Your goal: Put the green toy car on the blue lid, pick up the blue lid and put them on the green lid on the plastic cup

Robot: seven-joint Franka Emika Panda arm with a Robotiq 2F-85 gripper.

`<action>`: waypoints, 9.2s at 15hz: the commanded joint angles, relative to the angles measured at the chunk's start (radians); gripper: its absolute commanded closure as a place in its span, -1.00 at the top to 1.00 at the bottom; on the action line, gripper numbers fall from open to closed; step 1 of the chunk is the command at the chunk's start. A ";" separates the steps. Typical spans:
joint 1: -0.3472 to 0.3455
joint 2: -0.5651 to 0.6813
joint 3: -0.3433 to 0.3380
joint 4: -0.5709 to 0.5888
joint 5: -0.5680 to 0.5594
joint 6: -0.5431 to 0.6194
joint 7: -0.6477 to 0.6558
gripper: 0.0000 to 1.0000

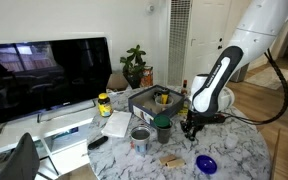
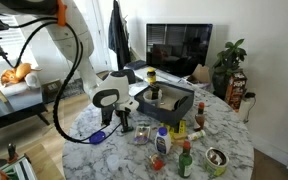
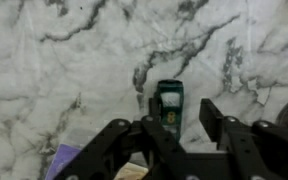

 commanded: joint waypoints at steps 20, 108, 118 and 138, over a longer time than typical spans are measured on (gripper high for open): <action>-0.044 -0.222 0.141 -0.120 0.162 -0.532 -0.105 -0.86; -0.004 0.025 -0.009 0.001 -0.085 -0.430 -0.133 -0.35; -0.004 0.027 -0.022 0.003 -0.105 -0.443 -0.133 -1.00; 0.030 -0.095 -0.058 -0.074 -0.181 -0.439 -0.088 -1.00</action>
